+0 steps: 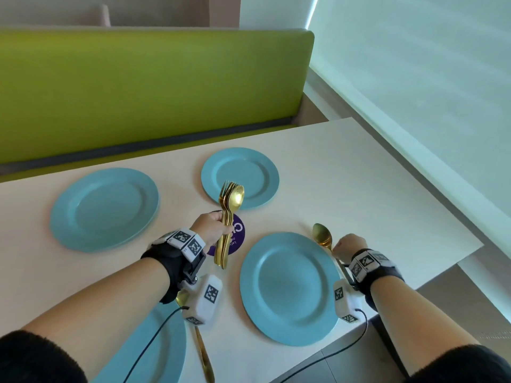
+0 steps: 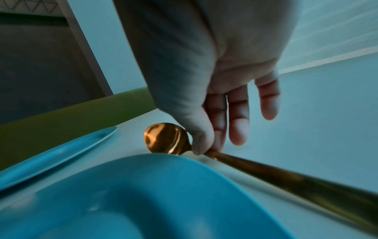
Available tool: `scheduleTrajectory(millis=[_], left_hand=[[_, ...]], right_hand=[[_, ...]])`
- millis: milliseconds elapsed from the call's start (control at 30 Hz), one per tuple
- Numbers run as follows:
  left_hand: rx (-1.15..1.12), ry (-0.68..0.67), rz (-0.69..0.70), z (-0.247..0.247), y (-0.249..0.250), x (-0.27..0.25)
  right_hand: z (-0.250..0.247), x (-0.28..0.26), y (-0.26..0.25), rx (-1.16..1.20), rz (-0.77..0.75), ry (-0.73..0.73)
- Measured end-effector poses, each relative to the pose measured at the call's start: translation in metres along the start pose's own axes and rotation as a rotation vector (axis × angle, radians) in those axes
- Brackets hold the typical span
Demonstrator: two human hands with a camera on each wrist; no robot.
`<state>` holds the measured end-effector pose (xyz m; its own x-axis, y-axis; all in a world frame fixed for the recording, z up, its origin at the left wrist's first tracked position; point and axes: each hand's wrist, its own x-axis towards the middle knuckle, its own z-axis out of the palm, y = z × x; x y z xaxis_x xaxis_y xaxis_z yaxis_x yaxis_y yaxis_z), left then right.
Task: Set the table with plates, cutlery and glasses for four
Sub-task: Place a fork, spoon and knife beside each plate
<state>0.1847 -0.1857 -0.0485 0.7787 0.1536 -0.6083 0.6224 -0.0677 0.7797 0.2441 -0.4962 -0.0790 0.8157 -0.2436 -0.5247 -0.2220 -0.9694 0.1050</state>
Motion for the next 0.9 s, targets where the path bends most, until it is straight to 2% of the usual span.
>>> scheduleTrajectory(millis=[367, 500, 600, 700, 900], left_hand=[[-0.009, 0.026, 0.015, 0.005, 0.003, -0.008], [0.057, 0.035, 0.011, -0.001, 0.002, -0.014], [0.098, 0.004, 0.001, -0.006, 0.002, -0.017], [0.118, -0.038, 0.015, -0.012, 0.002, -0.024], [0.146, -0.168, 0.065, -0.034, -0.001, -0.049]], right_hand=[[0.007, -0.007, -0.001, 0.092, -0.006, 0.013], [-0.021, -0.038, -0.020, 0.213, -0.090, 0.111], [-0.041, -0.064, -0.050, 0.300, -0.228, 0.220], [-0.047, -0.093, -0.087, 0.377, -0.417, 0.265], [-0.032, -0.150, -0.153, 0.162, -0.754, 0.275]])
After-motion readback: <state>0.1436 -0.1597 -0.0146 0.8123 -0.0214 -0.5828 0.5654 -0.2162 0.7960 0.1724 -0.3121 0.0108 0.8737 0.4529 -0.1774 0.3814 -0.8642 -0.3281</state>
